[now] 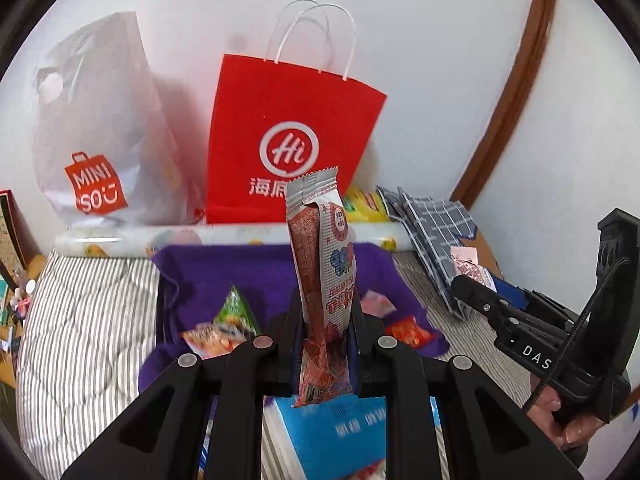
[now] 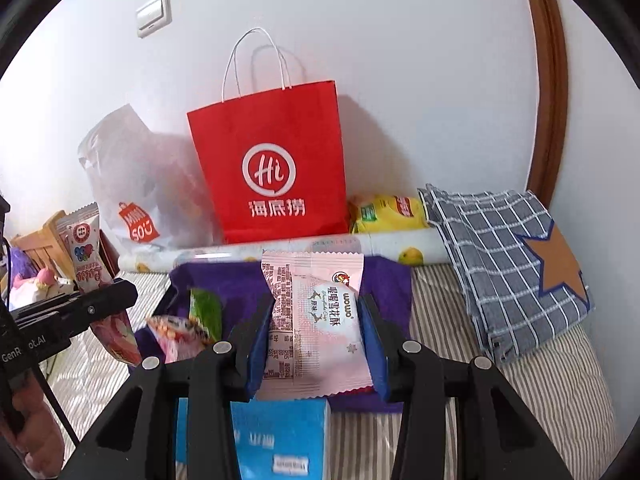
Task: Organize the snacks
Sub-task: 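Carry the red stick packet and pink pastry packet over the purple towel, then lower the pink pastry packet onto the towel and open the right tool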
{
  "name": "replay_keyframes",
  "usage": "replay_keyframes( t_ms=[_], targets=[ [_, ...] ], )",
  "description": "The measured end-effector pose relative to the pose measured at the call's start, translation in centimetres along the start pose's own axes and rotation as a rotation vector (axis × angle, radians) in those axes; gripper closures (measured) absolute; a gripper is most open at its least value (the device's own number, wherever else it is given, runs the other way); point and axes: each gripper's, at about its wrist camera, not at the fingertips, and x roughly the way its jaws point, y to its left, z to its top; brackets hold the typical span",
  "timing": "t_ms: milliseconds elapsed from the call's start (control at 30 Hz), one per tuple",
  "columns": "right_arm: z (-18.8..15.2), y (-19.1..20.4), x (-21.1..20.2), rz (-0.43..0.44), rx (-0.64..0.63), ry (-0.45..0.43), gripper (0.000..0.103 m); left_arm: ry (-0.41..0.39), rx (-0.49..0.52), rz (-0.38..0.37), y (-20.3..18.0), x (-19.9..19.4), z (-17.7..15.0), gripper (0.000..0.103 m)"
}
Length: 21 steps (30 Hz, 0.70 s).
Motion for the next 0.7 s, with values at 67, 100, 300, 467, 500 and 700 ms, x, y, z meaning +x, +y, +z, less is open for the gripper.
replay_keyframes(
  t_ms=[67, 100, 300, 467, 500, 700],
  targets=[
    [0.5, -0.1, 0.7, 0.004, -0.001, -0.006, 0.063, -0.002, -0.003, 0.017, 0.4, 0.7, 0.3, 0.085],
    [0.5, -0.2, 1.3, 0.000, -0.004, -0.012, 0.063, -0.005, -0.007, 0.028, 0.8, 1.2, 0.2, 0.085],
    [-1.4, -1.9, 5.7, 0.015, 0.030, 0.036, 0.063, 0.041, -0.067, 0.024, 3.5, 3.9, -1.3, 0.085],
    [-2.4, -3.0, 7.8, -0.029, 0.025, 0.087, 0.063, 0.084, -0.115, 0.014, 5.0, 5.4, -2.6, 0.085],
    [-2.5, -3.2, 7.8, -0.020, 0.036, 0.089, 0.063, 0.086, -0.122, 0.013, 5.1, 5.4, -2.7, 0.085],
    [-2.9, -3.5, 7.7, 0.058, 0.075, 0.084, 0.063, 0.069, -0.137, 0.044, 5.8, 5.4, -3.4, 0.085]
  ],
)
